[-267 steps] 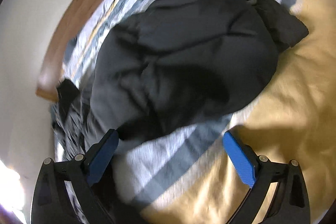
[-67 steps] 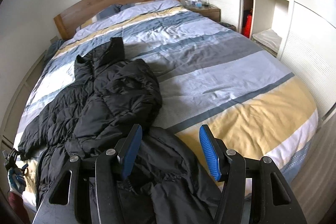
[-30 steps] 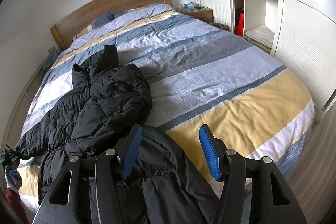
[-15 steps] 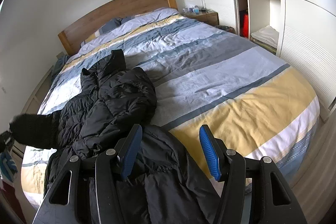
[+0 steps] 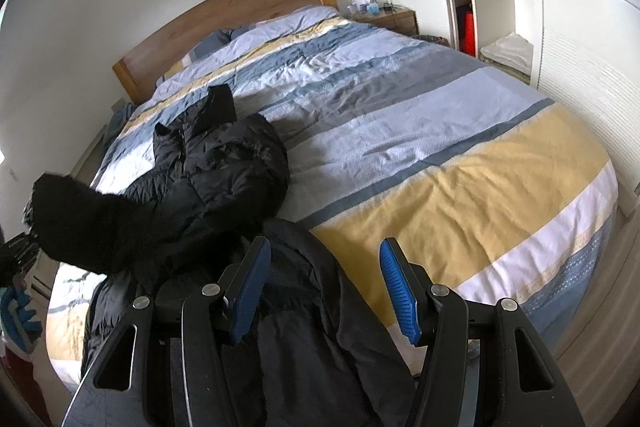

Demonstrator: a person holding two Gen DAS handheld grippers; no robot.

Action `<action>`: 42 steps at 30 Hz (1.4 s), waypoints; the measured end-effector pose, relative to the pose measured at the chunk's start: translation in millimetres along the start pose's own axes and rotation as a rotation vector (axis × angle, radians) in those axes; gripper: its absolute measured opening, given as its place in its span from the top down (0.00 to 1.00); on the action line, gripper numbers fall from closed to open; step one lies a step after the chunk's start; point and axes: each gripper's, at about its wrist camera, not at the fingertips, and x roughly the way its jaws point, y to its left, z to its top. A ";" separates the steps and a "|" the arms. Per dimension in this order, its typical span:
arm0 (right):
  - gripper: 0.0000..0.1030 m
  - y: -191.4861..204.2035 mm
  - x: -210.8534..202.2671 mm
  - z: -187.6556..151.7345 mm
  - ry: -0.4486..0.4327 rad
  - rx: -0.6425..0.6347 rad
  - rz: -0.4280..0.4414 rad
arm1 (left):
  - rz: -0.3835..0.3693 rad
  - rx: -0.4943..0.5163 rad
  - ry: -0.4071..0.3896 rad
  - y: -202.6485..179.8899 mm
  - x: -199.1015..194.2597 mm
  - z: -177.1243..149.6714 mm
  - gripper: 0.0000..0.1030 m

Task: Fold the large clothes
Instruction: 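Fold the held sleeve across the coat body and open the left gripper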

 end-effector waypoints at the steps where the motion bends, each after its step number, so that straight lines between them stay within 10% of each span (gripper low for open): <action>1: 0.45 -1.7 0.7 -1.6 0.003 -0.003 0.004 | 0.003 0.010 0.016 -9.9 7.5 -5.7 0.91; 25: 0.45 -74.4 17.8 -43.2 0.060 0.121 0.068 | 0.225 0.237 0.294 -82.1 120.1 -109.1 0.90; 33: 0.44 -65.5 13.0 -43.6 0.063 0.094 0.072 | 0.231 0.236 0.294 -86.2 119.6 -105.8 0.89; 42: 0.43 -57.6 13.2 -44.4 0.078 0.074 0.063 | 0.104 0.262 0.335 -96.6 112.7 -128.7 0.64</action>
